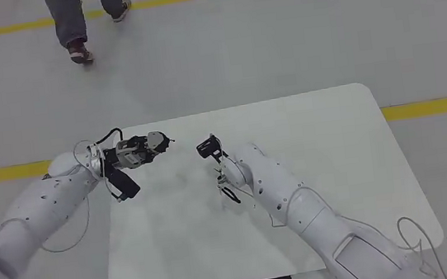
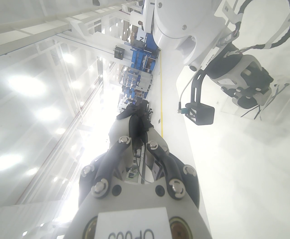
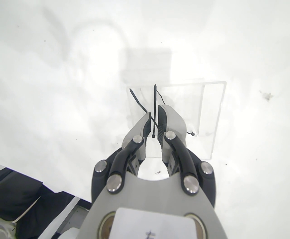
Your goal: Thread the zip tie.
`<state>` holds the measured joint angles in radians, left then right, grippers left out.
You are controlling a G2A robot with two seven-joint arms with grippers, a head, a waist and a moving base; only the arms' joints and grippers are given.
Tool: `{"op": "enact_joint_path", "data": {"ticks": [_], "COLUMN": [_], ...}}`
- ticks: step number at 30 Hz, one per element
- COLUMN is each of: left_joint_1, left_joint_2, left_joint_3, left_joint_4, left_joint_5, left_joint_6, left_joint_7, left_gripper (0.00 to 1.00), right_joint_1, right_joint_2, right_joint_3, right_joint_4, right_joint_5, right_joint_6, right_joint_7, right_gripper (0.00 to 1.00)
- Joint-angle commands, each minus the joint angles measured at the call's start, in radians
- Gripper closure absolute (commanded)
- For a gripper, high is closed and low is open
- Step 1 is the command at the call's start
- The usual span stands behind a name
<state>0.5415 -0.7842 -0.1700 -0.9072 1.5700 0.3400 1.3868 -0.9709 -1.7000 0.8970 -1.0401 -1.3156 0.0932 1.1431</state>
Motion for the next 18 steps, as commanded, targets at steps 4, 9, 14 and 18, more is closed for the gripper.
{"op": "enact_joint_path", "data": {"ticks": [4, 9, 14, 18], "left_joint_1": [0.0, 0.0, 0.0, 0.0], "left_joint_2": [0.0, 0.0, 0.0, 0.0], "left_joint_3": [0.0, 0.0, 0.0, 0.0], "left_joint_4": [0.0, 0.0, 0.0, 0.0], "left_joint_5": [0.0, 0.0, 0.0, 0.0], "left_joint_6": [0.0, 0.0, 0.0, 0.0], "left_joint_7": [0.0, 0.0, 0.0, 0.0], "left_gripper": [1.0, 1.0, 1.0, 1.0], "right_joint_1": [0.001, 0.004, 0.01, 0.014], "right_joint_2": [-0.001, -0.002, -0.004, -0.005], "right_joint_3": [-0.002, -0.004, -0.007, -0.006], "right_joint_4": [0.006, 0.017, 0.032, 0.039], "right_joint_5": [0.007, 0.016, 0.024, 0.03], "right_joint_6": [-0.001, -0.002, 0.001, 0.006], "right_joint_7": [-0.004, -0.01, -0.017, -0.026], "right_gripper": [0.91, 0.9, 0.95, 1.0]}}
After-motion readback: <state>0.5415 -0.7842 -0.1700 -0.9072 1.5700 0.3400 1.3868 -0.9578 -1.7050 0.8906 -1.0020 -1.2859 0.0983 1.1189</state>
